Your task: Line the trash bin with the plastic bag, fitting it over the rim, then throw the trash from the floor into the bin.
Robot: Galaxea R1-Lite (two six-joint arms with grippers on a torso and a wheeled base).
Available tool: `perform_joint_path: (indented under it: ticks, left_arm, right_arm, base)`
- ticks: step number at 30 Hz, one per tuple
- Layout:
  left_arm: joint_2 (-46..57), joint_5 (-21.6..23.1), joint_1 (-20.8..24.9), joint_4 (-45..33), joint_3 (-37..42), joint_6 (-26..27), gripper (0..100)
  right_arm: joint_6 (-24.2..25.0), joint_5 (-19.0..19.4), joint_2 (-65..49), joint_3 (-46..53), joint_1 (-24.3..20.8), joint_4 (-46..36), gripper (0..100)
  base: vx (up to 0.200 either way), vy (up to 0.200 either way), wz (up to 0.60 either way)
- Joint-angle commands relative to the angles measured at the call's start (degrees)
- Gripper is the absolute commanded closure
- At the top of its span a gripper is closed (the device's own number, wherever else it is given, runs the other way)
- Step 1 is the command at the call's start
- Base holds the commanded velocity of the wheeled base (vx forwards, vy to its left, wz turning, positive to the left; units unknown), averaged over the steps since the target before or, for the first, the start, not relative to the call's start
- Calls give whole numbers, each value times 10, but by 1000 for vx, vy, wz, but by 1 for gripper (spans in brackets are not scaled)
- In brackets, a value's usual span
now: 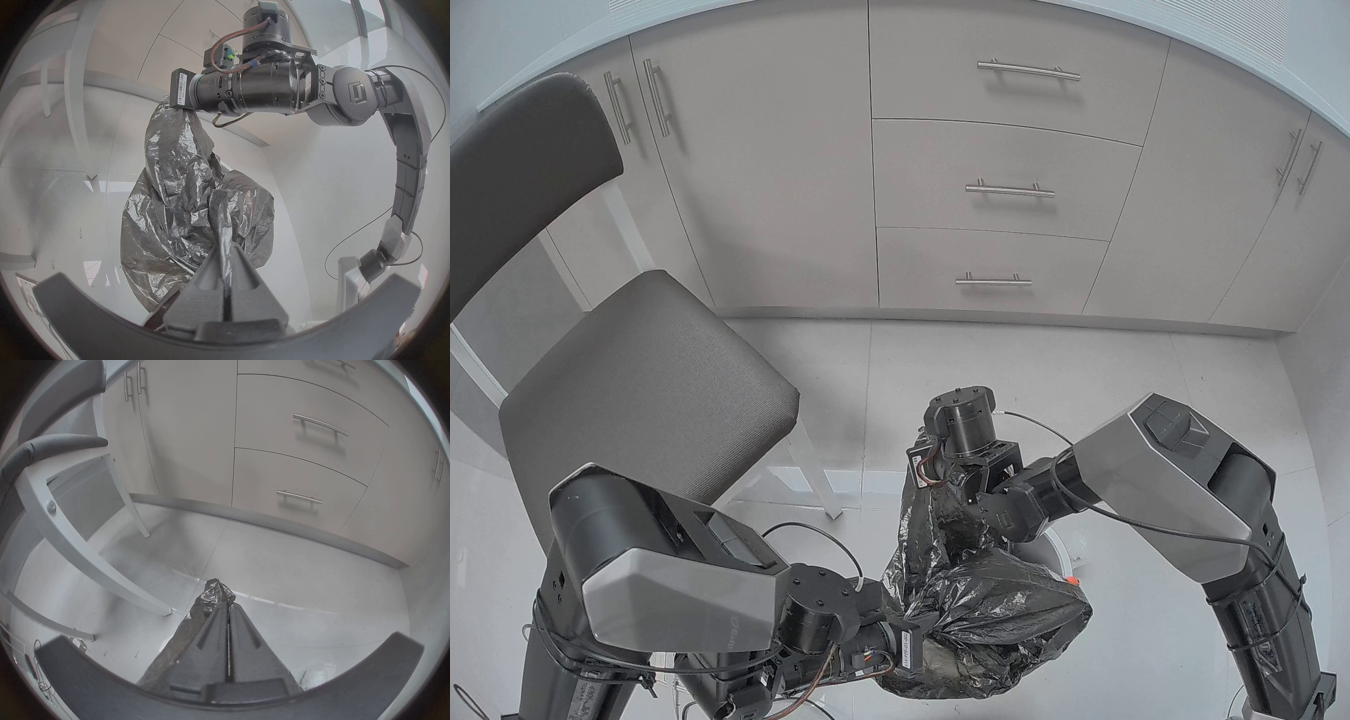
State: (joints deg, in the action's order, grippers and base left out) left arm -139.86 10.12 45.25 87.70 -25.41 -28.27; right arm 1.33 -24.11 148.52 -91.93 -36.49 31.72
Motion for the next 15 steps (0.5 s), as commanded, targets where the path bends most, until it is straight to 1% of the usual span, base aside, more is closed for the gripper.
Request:
perform_joint_path:
  ticks: [1, 6, 7, 8, 10, 14, 15]
  left_arm:
    - [-2, 0, 0, 0, 0, 0, 100]
    - [-1, 0, 0, 0, 1, 0, 100]
    - [-1, 0, 0, 0, 1, 0, 100]
    - [-1, 0, 0, 0, 1, 0, 100]
    - [-1, 0, 0, 0, 1, 0, 100]
    - [-2, 0, 0, 0, -1, 0, 100]
    - [-2, 0, 0, 0, -1, 0, 100]
  right_arm:
    - [1, -1, -13, 16, -1, 0, 100]
    - [5, -1, -70, 125, -9, 3, 100]
    - [5, -1, -70, 125, -9, 3, 100]
    - [12, -1, -104, 187, -12, 19, 100]
    - [17, -1, -125, 231, -15, 37, 100]
    - [24, 0, -159, 303, -15, 51, 100]
    - [26, 1, -162, 308, -15, 51, 100]
  base:
    - [0, 0, 0]
    - [0, 0, 0]
    - [0, 0, 0]
    - [0, 0, 0]
    - [0, 0, 0]
    - [0, 0, 0]
    - [0, 0, 0]
